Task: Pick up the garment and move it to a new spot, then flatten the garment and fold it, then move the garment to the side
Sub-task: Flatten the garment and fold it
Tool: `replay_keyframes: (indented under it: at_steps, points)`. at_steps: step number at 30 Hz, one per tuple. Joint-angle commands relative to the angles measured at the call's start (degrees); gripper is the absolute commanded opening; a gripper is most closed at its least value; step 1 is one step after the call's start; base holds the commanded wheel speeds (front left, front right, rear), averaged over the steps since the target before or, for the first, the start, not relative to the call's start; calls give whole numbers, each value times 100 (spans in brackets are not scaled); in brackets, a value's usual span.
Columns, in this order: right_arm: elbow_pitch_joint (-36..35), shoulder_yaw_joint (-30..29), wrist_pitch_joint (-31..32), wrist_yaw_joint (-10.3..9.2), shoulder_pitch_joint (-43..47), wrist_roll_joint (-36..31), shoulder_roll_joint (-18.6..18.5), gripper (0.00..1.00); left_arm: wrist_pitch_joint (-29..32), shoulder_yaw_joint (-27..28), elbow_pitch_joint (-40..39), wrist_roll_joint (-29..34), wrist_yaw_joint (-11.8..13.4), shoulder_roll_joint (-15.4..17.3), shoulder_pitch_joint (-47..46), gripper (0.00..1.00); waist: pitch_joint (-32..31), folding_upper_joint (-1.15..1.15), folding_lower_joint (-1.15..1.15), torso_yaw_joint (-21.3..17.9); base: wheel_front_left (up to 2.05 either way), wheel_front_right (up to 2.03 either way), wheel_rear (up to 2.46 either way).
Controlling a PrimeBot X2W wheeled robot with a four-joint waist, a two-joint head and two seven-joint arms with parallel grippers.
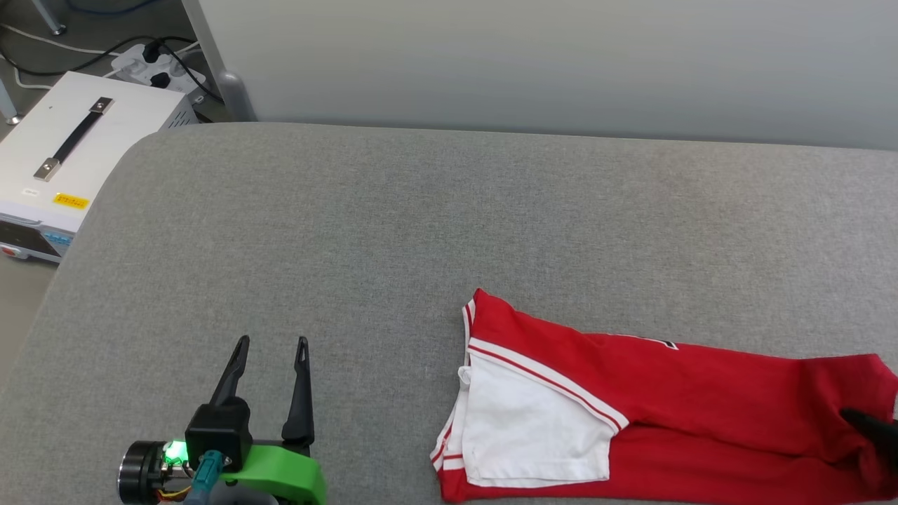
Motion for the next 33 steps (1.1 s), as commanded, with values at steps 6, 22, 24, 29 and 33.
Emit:
replay_keyframes:
  at_steps: [6, 22, 24, 29, 33]
  points:
    - [-1123, -7, 327, -4, -14, -113, 72, 0, -34, 59, -1, 140, -95, -86, 107, 100, 38, 0, 0, 52, 0, 0, 0]
    - [-1615, 1339, 1457, -4, -1937, -1305, 1731, 0, -34, 33, 70, 267, -202, -278, -371, 100, 602, 0, 0, 369, 0, 0, 0]
    - [-1470, 1588, 1454, -4, -2203, -1363, 1968, 0, -34, 26, 75, 278, -209, -295, -426, 100, 660, 0, 0, 400, 0, 0, 0]
    - [-1006, 2204, 1353, -4, -2737, -1523, 2407, 0, -34, 5, 84, 292, -222, -333, -533, 100, 784, 0, 0, 474, 0, 0, 0]
    - [-472, 2632, 1107, -4, -3005, -1674, 2676, 0, -34, -22, 102, 297, -232, -360, -610, 100, 878, 0, 0, 541, 0, 0, 0]
